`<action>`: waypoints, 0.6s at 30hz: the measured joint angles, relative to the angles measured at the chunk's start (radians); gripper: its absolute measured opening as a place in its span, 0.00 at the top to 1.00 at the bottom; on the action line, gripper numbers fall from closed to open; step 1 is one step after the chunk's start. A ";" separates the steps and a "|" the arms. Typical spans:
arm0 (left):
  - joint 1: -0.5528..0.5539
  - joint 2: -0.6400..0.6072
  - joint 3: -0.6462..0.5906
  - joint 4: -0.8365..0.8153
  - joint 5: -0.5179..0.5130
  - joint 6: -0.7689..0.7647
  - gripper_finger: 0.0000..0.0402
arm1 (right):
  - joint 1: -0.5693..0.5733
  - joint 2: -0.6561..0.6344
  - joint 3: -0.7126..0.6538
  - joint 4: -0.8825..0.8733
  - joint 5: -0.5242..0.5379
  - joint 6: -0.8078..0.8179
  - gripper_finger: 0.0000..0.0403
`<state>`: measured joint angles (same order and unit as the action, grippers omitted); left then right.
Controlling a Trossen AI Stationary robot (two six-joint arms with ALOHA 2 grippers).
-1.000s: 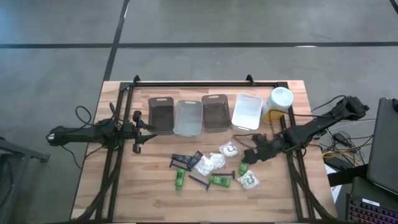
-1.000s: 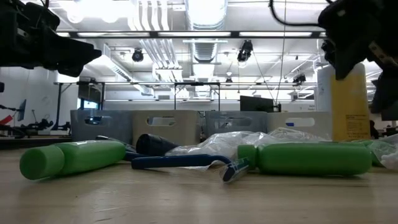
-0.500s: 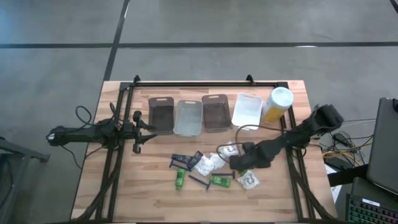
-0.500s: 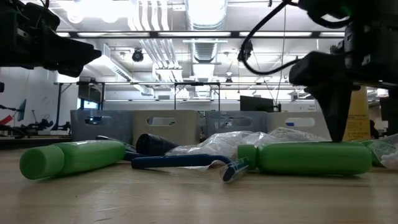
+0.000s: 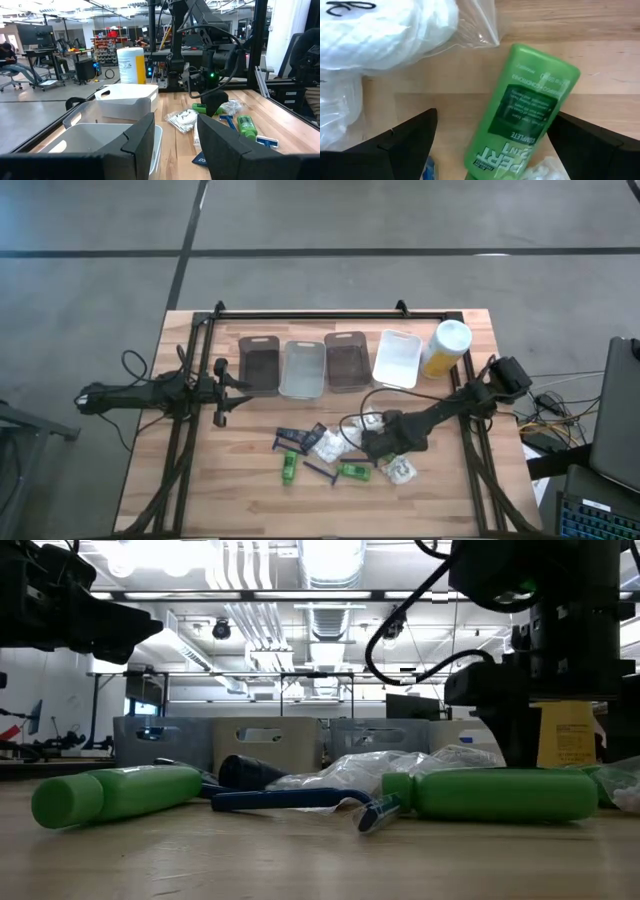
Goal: Pick & Place Travel size toiletries
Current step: Put the green shampoo into the white bin
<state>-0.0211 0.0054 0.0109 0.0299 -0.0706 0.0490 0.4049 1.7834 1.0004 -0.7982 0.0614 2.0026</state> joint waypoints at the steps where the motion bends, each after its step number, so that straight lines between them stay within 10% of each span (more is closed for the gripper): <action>1: 0.000 0.000 0.000 0.000 0.000 0.000 0.61 | 0.000 -0.001 0.000 -0.007 0.006 0.001 0.10; 18: 0.000 0.010 0.000 -0.002 0.000 0.000 0.61 | -0.001 -0.038 -0.069 -0.004 0.033 -0.165 0.38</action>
<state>-0.0210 0.0150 0.0109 0.0277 -0.0711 0.0486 0.4042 1.7456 0.9318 -0.8021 0.0945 1.8371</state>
